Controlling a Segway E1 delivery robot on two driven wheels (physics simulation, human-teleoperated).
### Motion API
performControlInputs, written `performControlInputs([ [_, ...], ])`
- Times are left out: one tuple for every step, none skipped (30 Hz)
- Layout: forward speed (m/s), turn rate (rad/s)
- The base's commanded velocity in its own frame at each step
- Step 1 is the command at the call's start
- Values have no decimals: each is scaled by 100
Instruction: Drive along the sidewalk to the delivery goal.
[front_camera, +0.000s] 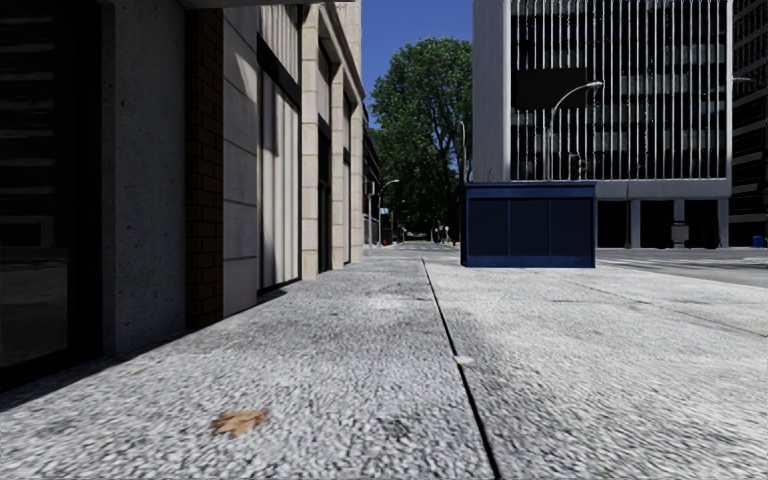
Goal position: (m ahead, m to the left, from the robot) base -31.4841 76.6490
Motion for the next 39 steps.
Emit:
performControlInputs([
  [200,-39],
  [200,-41],
  [200,-42],
  [200,-42],
  [200,-42],
  [200,-42],
  [200,-42],
  [200,-42],
  [200,-42],
  [200,-42],
  [200,-42],
  [200,-42],
  [200,-42],
  [200,-5],
  [200,0],
  [200,0],
  [200,0],
  [200,0],
  [200,0],
  [200,0],
  [200,0],
  [200,0],
  [200,0],
  [200,0],
  [200,0],
  [200,0],
  [200,0],
  [200,0],
  [200,0],
  [200,0],
  [200,0],
  [200,0],
  [200,0],
  [200,0],
  [200,0],
  [200,0],
  [200,0],
  [200,0],
  [200,0],
])
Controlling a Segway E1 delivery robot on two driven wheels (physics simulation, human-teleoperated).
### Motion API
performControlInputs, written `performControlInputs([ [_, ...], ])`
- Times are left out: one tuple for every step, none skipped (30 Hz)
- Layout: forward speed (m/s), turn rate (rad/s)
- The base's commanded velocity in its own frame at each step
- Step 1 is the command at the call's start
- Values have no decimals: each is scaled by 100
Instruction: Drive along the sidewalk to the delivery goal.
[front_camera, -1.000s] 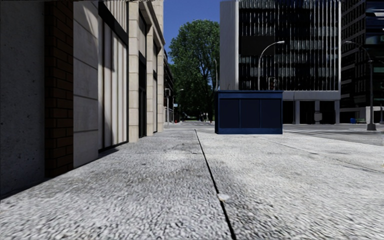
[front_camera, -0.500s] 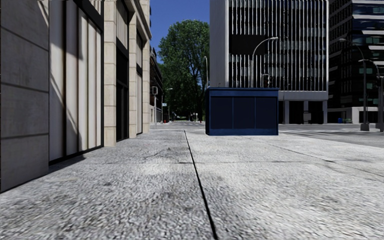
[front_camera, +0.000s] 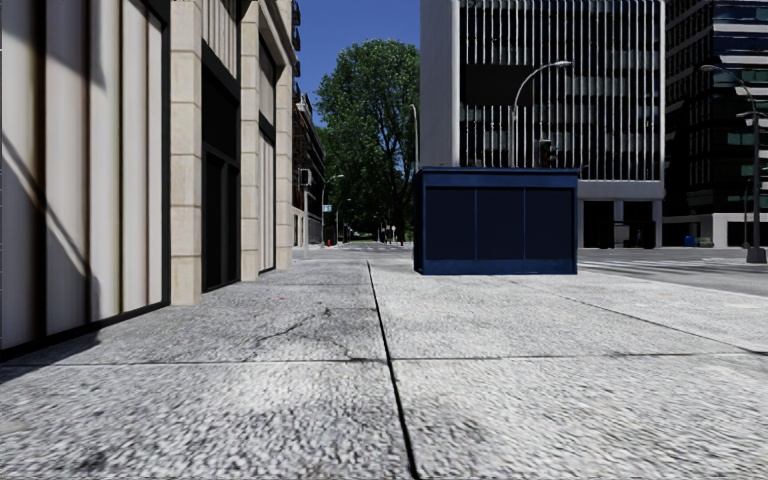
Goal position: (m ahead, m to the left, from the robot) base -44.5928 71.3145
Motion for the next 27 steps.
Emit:
performControlInputs([
  [200,0],
  [200,0],
  [200,0],
  [200,0],
  [200,0],
  [200,0],
  [200,0],
  [200,0],
  [200,0],
  [200,0],
  [200,0],
  [200,0],
  [200,0],
  [200,0],
  [200,0],
  [200,0],
  [200,0],
  [200,0],
  [200,0],
  [200,0],
  [200,0],
  [200,0],
  [200,0],
  [200,0],
  [200,0],
  [200,1],
  [200,8],
])
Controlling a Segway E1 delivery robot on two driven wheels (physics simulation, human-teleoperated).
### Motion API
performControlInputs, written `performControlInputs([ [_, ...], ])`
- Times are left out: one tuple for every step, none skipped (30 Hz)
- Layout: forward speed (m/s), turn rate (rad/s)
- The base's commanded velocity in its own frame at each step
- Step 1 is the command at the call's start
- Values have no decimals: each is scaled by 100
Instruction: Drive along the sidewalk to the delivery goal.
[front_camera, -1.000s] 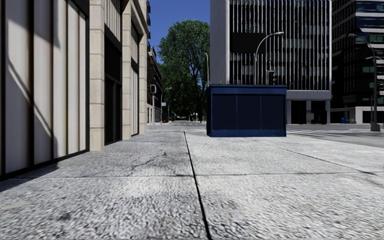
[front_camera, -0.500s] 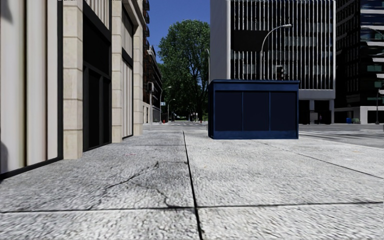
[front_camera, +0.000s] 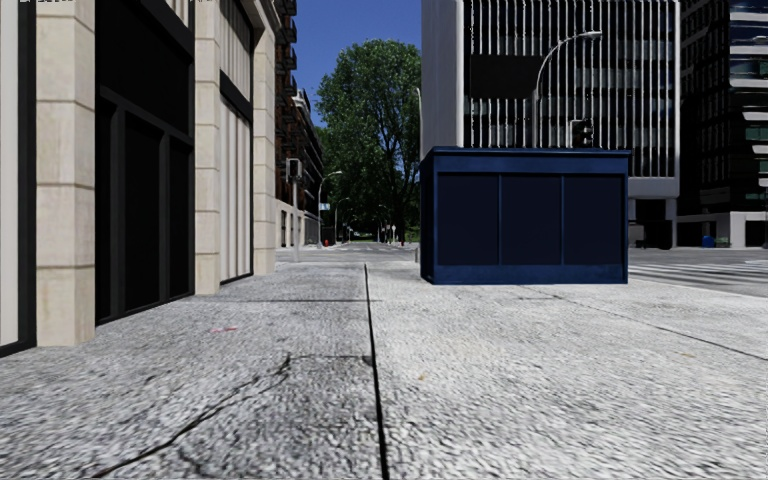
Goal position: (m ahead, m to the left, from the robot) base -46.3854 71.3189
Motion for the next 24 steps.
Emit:
performControlInputs([
  [200,13],
  [200,13],
  [200,18],
  [200,22],
  [200,22],
  [200,24],
  [200,25],
  [200,25],
  [200,25],
  [200,25],
  [200,25],
  [200,25],
  [200,25],
  [200,25],
  [200,17],
  [200,17],
  [200,11],
  [200,0],
  [200,0],
  [200,0],
  [200,0],
  [200,0],
  [200,0],
  [200,0],
])
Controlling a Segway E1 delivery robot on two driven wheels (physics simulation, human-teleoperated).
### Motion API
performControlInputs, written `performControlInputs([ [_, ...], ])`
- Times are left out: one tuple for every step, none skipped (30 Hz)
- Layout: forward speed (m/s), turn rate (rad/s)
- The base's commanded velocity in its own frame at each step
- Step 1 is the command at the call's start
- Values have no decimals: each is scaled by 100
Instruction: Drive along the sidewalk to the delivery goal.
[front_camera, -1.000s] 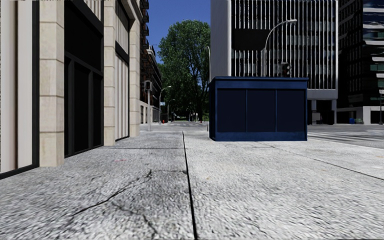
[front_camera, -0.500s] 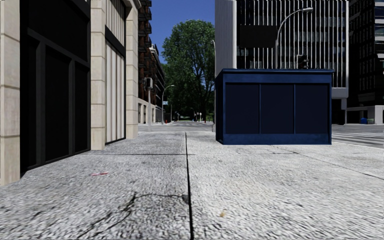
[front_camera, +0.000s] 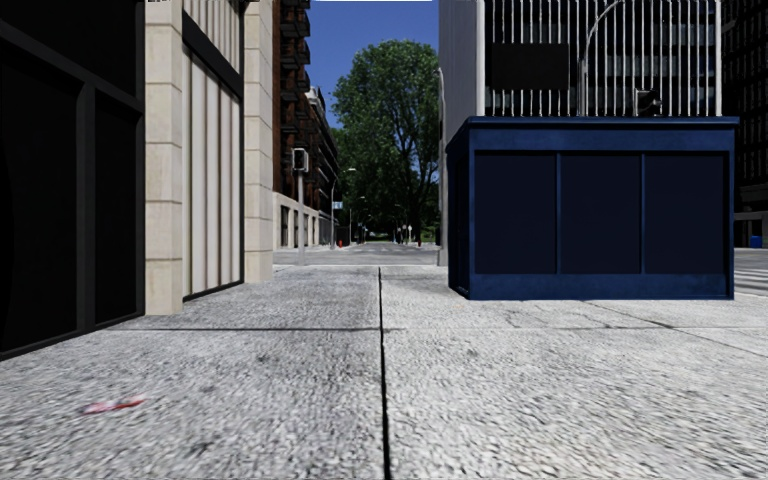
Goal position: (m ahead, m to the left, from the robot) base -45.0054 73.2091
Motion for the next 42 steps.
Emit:
performControlInputs([
  [200,0],
  [200,0],
  [200,0],
  [200,0],
  [200,0],
  [200,0],
  [200,0],
  [200,0],
  [200,0],
  [200,0],
  [200,0],
  [200,0],
  [200,0],
  [200,0],
  [200,0],
  [200,0],
  [200,0],
  [200,0],
  [200,0],
  [200,0],
  [200,0],
  [200,0],
  [200,0],
  [200,0],
  [200,0],
  [200,0],
  [200,0],
  [200,0],
  [200,0],
  [200,0],
  [200,0],
  [200,12],
  [200,17],
  [200,17],
  [200,18],
  [200,20],
  [200,20],
  [200,26],
  [200,31],
  [200,33],
  [200,33],
  [200,34],
])
